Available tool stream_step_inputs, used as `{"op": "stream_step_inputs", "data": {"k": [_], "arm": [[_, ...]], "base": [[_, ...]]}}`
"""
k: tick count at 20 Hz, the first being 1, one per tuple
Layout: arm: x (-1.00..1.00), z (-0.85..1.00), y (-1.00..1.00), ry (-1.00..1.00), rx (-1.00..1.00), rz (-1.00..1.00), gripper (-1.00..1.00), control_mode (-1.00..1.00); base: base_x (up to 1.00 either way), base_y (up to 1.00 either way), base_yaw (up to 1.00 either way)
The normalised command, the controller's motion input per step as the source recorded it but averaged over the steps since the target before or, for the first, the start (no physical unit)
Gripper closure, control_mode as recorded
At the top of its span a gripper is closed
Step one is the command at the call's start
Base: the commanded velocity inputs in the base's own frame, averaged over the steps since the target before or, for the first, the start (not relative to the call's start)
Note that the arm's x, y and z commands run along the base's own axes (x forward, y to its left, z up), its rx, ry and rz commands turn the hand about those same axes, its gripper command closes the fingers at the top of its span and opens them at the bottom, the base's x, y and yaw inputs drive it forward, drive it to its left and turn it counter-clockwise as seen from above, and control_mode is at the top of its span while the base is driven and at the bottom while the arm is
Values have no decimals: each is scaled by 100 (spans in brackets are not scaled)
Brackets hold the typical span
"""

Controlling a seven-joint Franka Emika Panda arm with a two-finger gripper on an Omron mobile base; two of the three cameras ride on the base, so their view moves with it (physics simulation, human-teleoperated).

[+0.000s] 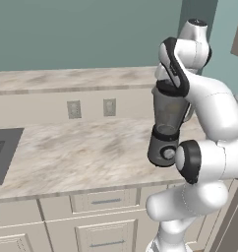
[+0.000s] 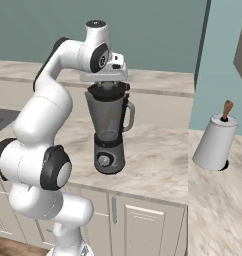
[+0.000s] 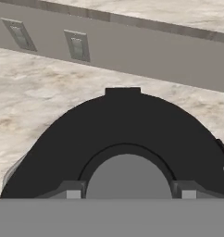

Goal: Grab the onion and lemon from the fridge, place them in the blender, close the lid, and turn on the blender to create a marinade.

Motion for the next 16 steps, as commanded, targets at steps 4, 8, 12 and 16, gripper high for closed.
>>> {"op": "stream_step_inputs", "data": {"k": [4, 8, 12, 16], "arm": [[-1, 0, 3, 0, 0, 0, 100, -100], [-5, 0, 25, 11, 1, -5, 100, -100], [-6, -2, 9, 7, 0, -3, 100, -100], [-22, -2, 3, 3, 1, 0, 100, -100]], "base": [[0, 0, 0], [0, 0, 0], [0, 0, 0], [0, 0, 0]]}}
